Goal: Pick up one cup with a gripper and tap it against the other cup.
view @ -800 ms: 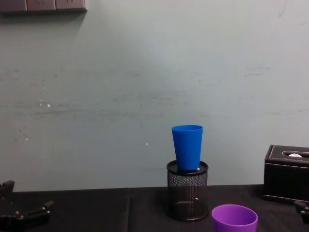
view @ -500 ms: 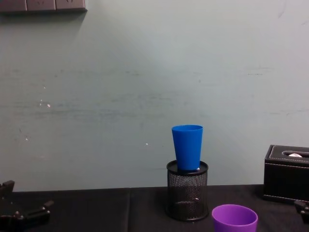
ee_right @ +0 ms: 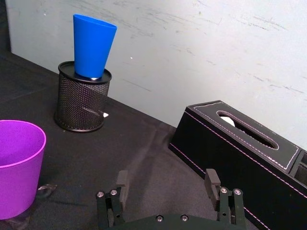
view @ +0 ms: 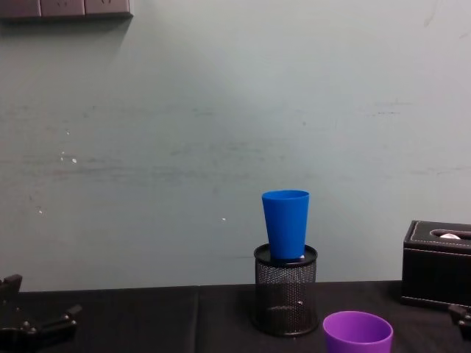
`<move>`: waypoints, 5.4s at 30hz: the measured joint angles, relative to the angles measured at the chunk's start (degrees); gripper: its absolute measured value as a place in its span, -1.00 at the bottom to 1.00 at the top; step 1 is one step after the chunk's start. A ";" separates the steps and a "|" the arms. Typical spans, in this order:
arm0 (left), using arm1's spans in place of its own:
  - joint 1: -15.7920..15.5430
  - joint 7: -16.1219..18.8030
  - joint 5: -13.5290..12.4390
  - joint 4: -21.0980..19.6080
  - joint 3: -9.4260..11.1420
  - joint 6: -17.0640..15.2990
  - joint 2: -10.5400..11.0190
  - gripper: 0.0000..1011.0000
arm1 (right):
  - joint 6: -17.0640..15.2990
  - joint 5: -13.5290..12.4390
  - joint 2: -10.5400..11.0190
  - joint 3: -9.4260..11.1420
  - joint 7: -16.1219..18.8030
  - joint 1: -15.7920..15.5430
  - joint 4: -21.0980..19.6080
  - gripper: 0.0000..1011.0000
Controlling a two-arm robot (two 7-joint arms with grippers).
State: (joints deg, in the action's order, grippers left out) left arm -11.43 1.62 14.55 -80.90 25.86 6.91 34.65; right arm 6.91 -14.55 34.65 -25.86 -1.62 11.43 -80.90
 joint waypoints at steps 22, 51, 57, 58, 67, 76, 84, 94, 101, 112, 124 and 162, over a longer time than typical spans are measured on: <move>0.00 0.00 0.00 0.00 0.00 0.00 0.00 1.00 | -0.19 -1.08 0.02 0.88 1.79 -1.29 -1.51 0.98; 0.00 0.00 0.00 0.00 0.00 0.00 0.00 1.00 | 0.53 -4.79 -2.42 2.05 12.75 -7.86 -6.96 0.98; 0.00 0.00 0.00 0.00 0.00 0.00 0.00 1.00 | 1.02 -4.50 -4.07 1.91 13.90 -7.35 -5.93 0.98; 0.00 0.00 0.00 0.00 0.00 0.00 0.00 1.00 | 1.03 -4.45 -4.49 1.89 14.15 -7.16 -5.52 0.98; 0.00 0.00 0.00 0.00 0.00 0.00 0.00 1.00 | 1.60 -4.04 -7.48 1.78 15.51 -5.85 -2.43 0.98; 0.00 0.00 0.00 0.00 0.00 0.00 0.00 1.00 | 1.99 -3.68 -9.85 1.99 16.94 -4.46 0.19 0.98; 0.00 0.00 0.00 0.00 0.00 0.00 0.00 1.00 | 2.63 -3.33 -11.58 2.59 18.58 -3.04 2.35 0.98; 0.00 0.00 0.00 0.00 0.00 0.00 0.00 1.00 | 2.91 -2.65 -13.10 3.34 20.27 -1.87 3.92 0.98; 0.00 0.00 0.00 0.00 0.00 0.00 0.00 1.00 | 3.04 -2.02 -13.98 3.79 21.41 -1.21 4.84 0.98; 0.00 0.00 0.00 0.00 0.00 0.00 0.00 1.00 | 2.70 -1.07 -15.48 4.84 22.52 -0.54 6.13 0.98; 0.00 0.00 0.00 0.00 0.00 0.00 0.00 1.00 | 2.06 -0.25 -16.53 5.83 23.89 -0.36 7.19 0.98; 0.00 0.00 0.00 0.00 0.00 0.00 0.00 1.00 | 2.11 -0.28 -16.39 5.67 23.53 -0.42 7.00 0.45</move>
State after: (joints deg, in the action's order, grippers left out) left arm -11.43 1.62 14.55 -80.90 25.86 6.91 34.65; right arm 9.02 -14.83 18.25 -20.19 21.91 11.01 -73.90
